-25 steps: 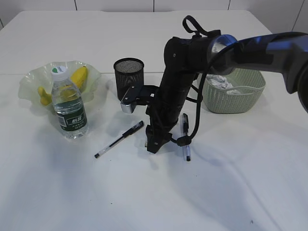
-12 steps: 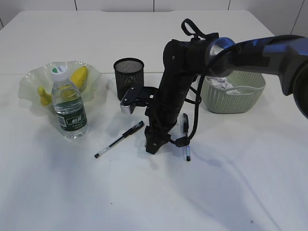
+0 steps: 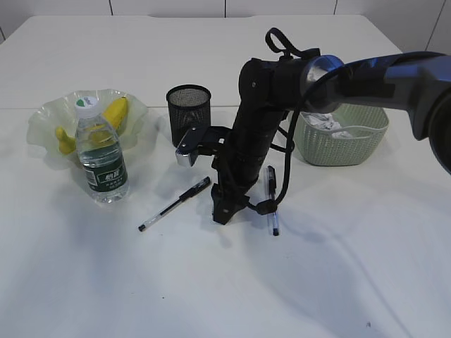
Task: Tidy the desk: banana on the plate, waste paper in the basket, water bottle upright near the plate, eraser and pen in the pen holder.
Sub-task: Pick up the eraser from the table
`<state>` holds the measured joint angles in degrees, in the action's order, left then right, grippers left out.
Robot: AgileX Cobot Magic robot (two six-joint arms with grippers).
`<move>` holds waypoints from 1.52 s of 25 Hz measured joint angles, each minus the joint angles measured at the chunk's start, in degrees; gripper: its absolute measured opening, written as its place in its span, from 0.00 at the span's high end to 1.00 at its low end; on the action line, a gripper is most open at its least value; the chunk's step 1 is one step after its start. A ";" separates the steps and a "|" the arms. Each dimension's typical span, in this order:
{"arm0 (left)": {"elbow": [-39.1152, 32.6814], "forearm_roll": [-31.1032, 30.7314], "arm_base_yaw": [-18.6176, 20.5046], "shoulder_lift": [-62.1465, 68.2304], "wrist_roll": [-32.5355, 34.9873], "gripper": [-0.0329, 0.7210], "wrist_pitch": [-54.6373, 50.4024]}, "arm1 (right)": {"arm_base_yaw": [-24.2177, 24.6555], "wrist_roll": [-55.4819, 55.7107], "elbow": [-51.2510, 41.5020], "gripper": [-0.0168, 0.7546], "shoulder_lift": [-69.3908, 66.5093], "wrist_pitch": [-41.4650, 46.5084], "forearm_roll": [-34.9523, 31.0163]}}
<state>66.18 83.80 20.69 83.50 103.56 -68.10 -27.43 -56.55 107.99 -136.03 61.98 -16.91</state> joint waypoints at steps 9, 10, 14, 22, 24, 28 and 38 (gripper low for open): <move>0.00 0.00 0.00 0.00 0.00 0.67 0.00 | 0.00 0.02 0.00 0.59 0.00 -0.59 0.00; 0.00 0.00 0.00 0.00 0.00 0.67 -0.10 | 0.00 0.02 0.00 0.60 0.00 -0.64 0.00; 0.00 0.00 0.00 0.00 0.00 0.67 -0.10 | 0.00 0.02 0.00 0.61 0.00 -0.64 0.00; 0.00 0.00 0.00 0.00 0.00 0.67 -0.10 | 0.00 0.14 0.00 0.76 0.00 -1.30 -0.02; 0.00 0.00 0.00 0.00 0.00 0.67 -0.10 | 0.00 0.14 0.00 0.78 0.00 -1.55 -0.13; 0.00 0.00 0.00 0.00 0.00 0.67 -0.10 | 0.00 0.14 0.00 0.79 0.00 -1.90 -0.13; 0.00 0.00 0.00 0.00 0.00 0.67 -0.10 | 0.00 2.08 5.72 0.79 -0.17 0.00 -0.13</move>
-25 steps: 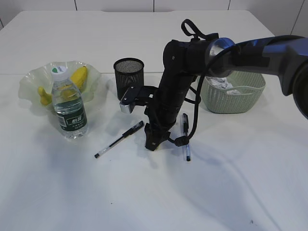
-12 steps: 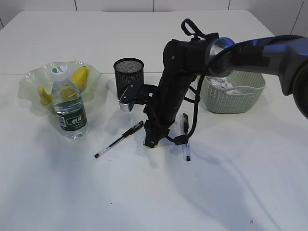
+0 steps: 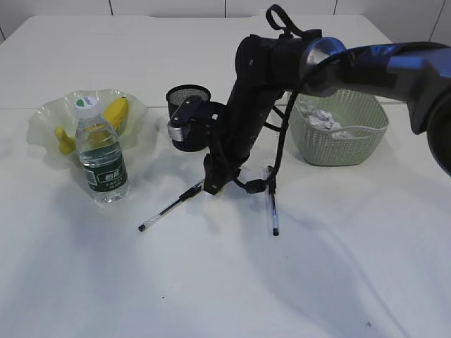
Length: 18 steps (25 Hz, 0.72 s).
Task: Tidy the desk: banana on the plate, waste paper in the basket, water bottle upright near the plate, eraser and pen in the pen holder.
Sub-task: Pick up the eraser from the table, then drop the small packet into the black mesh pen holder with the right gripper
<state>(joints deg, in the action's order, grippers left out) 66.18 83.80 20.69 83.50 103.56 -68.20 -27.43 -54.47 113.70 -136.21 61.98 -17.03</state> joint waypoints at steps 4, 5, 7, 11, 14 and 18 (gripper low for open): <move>0.00 0.00 0.00 0.00 0.00 0.67 0.00 | 0.00 1.78 4.04 0.80 0.00 1.19 0.00; 0.00 0.00 0.00 0.00 0.00 0.67 0.00 | 0.00 2.09 5.42 0.80 0.00 1.32 0.00; 0.00 0.00 0.00 0.00 0.00 0.67 0.00 | 0.00 2.98 7.64 0.80 -0.09 1.53 -0.47; 0.00 0.12 0.00 0.00 0.00 0.67 0.00 | 0.00 4.55 12.23 0.80 -0.09 1.68 -1.36; 0.00 0.19 0.00 0.00 0.00 0.67 0.00 | 0.00 5.56 14.82 0.80 -0.09 1.51 -2.88; 0.00 0.19 0.00 0.00 0.00 0.67 0.00 | 0.00 6.85 16.35 0.80 -0.09 -1.47 -4.07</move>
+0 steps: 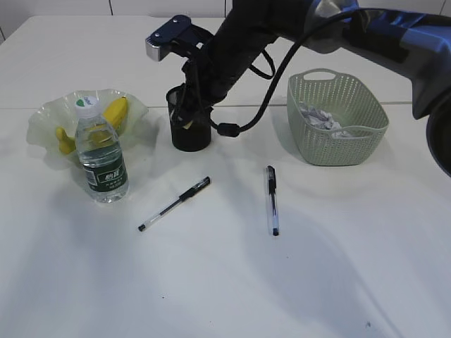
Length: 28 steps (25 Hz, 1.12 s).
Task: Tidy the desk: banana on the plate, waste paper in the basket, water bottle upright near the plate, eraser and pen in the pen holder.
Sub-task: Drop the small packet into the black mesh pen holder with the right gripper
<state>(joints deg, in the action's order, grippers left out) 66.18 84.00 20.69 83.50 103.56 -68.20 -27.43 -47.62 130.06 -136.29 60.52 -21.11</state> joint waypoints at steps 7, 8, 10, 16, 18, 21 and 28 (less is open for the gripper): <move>0.00 0.00 0.00 0.00 0.00 0.67 0.00 | 0.00 2.23 0.12 0.80 0.00 -8.38 -0.62; 0.00 0.00 0.00 0.00 0.00 0.67 0.00 | 0.00 2.31 0.12 0.80 0.00 -9.22 -0.74; 0.00 0.00 0.00 0.00 0.00 0.67 0.00 | 0.25 2.46 0.12 0.80 0.00 -10.19 -1.24; 0.00 0.00 0.00 0.00 0.00 0.67 0.00 | 2.96 2.60 0.12 0.80 0.00 -11.07 -4.48; 0.00 0.00 0.00 0.00 0.00 0.67 0.00 | 3.99 2.60 0.12 0.80 0.00 -11.68 -6.01; 0.00 0.00 0.00 0.00 0.00 0.67 0.00 | 5.31 2.47 0.12 0.80 0.00 -13.52 -7.48; 0.00 0.00 0.00 0.00 0.00 0.67 0.00 | 5.76 -0.09 0.12 0.80 0.00 -18.29 -9.11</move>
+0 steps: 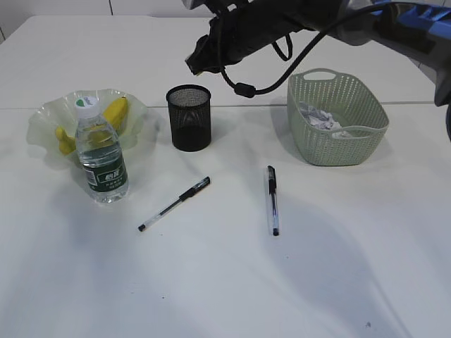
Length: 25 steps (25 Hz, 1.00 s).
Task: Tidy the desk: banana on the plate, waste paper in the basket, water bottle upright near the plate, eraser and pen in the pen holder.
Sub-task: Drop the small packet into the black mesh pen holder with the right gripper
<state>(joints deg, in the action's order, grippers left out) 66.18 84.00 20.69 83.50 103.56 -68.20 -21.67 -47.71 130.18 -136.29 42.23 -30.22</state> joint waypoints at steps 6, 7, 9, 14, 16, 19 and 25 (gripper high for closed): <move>0.00 0.00 0.00 0.00 0.00 0.67 0.00 | 0.00 -2.94 0.00 0.80 -0.04 -4.57 -2.45; 0.00 0.00 0.00 0.00 0.00 0.67 0.00 | 0.00 -3.65 0.00 0.80 -0.13 -5.17 -3.55; 0.00 0.00 0.00 0.00 0.00 0.67 0.00 | 0.00 -4.83 0.00 0.80 -0.13 -6.19 -5.37; 0.00 0.00 0.00 0.00 0.00 0.67 0.00 | 0.00 -7.56 0.00 0.80 -0.82 -8.04 -10.97; 0.00 0.00 0.00 0.00 0.00 0.67 0.00 | 0.00 -8.34 0.00 0.80 -1.22 -8.24 -12.61; 0.00 0.00 0.00 0.00 0.00 0.67 0.00 | 0.00 -9.01 0.00 0.80 -1.53 -8.61 -14.16; 0.00 0.00 0.00 0.00 0.00 0.67 0.00 | 0.00 -9.89 0.00 0.80 -1.96 -9.66 -15.94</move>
<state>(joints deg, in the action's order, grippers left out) 66.18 84.00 20.69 83.50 103.56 -68.20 -21.67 -57.61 130.18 -138.25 32.57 -46.16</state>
